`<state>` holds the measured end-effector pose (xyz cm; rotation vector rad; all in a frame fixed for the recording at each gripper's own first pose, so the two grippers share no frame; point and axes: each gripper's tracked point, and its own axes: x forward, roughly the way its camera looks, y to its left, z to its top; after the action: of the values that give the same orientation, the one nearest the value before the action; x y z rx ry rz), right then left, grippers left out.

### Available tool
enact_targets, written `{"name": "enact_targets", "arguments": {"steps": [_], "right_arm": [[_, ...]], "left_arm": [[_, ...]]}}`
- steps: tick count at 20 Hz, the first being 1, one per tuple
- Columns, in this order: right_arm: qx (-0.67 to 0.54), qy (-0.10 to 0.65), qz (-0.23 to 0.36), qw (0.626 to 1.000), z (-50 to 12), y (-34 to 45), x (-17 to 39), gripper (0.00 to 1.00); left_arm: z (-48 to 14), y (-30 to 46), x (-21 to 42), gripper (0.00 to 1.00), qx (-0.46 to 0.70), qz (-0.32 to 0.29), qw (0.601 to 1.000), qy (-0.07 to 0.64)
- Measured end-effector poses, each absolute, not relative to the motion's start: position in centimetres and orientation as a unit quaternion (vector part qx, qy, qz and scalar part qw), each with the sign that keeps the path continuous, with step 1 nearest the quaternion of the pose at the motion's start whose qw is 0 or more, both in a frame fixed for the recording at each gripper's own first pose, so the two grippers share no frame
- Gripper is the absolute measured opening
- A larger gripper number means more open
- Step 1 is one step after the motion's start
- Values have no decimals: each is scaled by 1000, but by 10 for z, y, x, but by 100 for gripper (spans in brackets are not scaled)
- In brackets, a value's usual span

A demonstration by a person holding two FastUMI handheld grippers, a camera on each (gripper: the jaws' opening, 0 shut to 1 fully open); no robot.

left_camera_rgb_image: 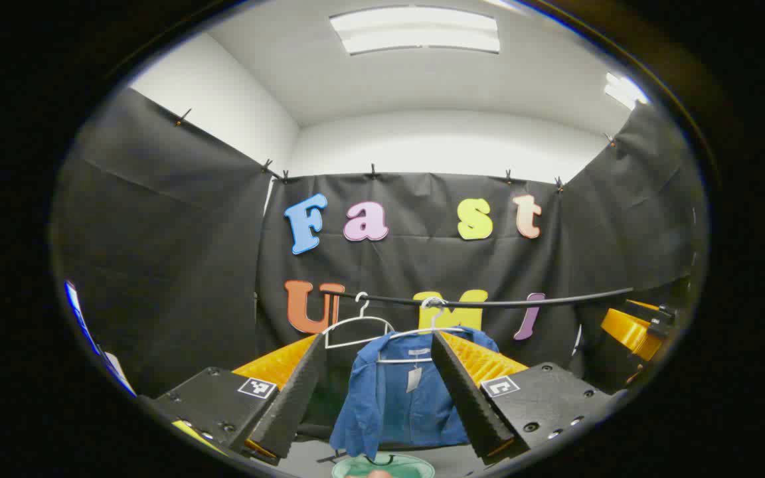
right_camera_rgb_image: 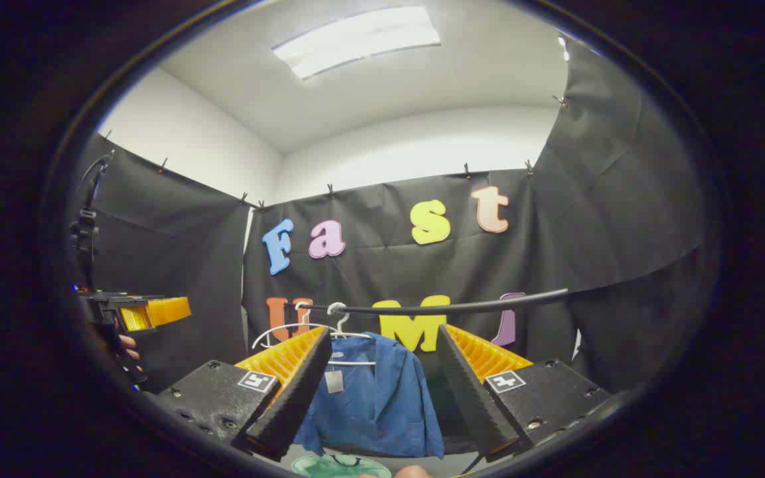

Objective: Grasp the clothes on the hanger with both hands and then place them into the laundry hamper below.

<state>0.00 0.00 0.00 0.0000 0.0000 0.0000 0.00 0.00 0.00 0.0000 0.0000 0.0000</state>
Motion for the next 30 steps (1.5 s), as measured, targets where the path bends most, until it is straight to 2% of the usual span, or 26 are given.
{"name": "enact_targets", "arguments": {"steps": [6,7,9,18,30], "right_arm": [[4,6,-20,1000,-20,-4,29,100],[2,7,-23,1000,-23,-2,34,99],[2,6,-38,999,-32,0,41,99],[-4,36,-84,996,-81,30,70,100],[-56,90,-165,981,-133,50,104,100]], "left_arm": [[-8,6,29,100,15,-11,1000,-2],[-10,10,33,96,22,-15,1000,-2],[-13,18,42,100,36,-24,999,-4],[-40,50,70,100,21,-54,998,-6],[-111,56,110,100,8,-98,994,55]]}}
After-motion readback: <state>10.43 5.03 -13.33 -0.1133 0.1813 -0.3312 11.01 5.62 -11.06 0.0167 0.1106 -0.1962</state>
